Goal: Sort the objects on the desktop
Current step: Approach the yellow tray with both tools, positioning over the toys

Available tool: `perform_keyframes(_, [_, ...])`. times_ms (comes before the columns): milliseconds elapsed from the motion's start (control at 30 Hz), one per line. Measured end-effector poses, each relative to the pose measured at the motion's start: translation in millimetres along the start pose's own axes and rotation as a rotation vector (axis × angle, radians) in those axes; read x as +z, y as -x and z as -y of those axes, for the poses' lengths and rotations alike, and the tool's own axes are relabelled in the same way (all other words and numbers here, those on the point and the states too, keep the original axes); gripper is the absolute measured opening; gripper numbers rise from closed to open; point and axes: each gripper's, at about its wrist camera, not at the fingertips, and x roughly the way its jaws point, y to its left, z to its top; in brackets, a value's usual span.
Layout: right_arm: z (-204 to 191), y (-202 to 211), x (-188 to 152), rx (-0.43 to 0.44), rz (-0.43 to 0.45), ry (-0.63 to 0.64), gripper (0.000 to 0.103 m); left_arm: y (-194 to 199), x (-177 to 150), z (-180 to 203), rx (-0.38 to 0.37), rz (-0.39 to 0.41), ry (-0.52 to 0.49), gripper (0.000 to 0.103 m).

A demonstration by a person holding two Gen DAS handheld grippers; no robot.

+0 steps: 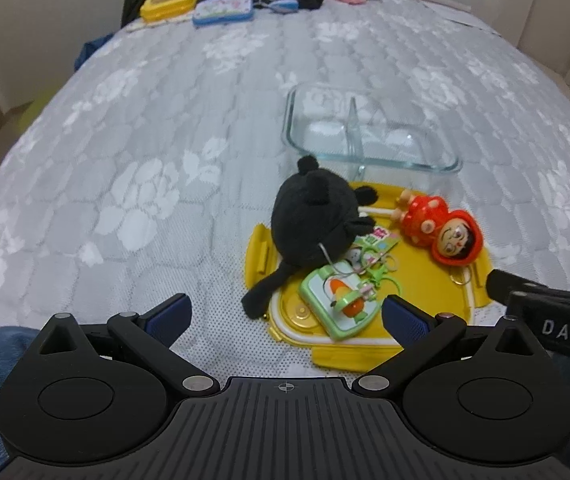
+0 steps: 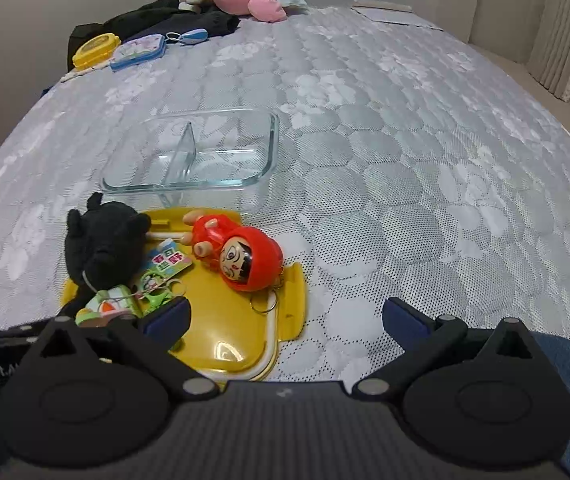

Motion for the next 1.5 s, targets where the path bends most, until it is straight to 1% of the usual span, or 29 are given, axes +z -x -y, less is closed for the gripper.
perform_keyframes(267, [-1,14,-1,0.039,0.001,-0.012,0.103,4,-3,-5,0.009,-0.016,0.007,0.103])
perform_keyframes(500, [-9,13,-6,0.041,-0.011,0.017,0.103,8,-6,-10,0.016,-0.031,0.013,0.103])
perform_keyframes(733, [-14,11,-9,0.057,-0.047,0.018,0.103,5,-8,-14,0.037,-0.051,-0.004,0.103])
perform_keyframes(833, [-17,10,-11,0.083,-0.08,0.004,0.103,5,-10,-14,0.063,-0.059,-0.038,0.103])
perform_keyframes(900, [-18,10,-13,0.102,-0.101,-0.008,0.103,6,-11,-15,0.071,-0.058,-0.043,0.103])
perform_keyframes(1033, [-21,10,-15,0.112,-0.115,-0.007,0.103,8,-10,-22,0.057,-0.063,-0.038,0.103])
perform_keyframes(1200, [-26,9,-17,0.116,-0.132,0.006,0.103,7,-9,-27,0.064,-0.067,-0.029,0.103])
perform_keyframes(1500, [-28,10,-18,0.118,-0.14,0.015,0.103,4,-10,-26,0.057,-0.074,-0.035,0.103])
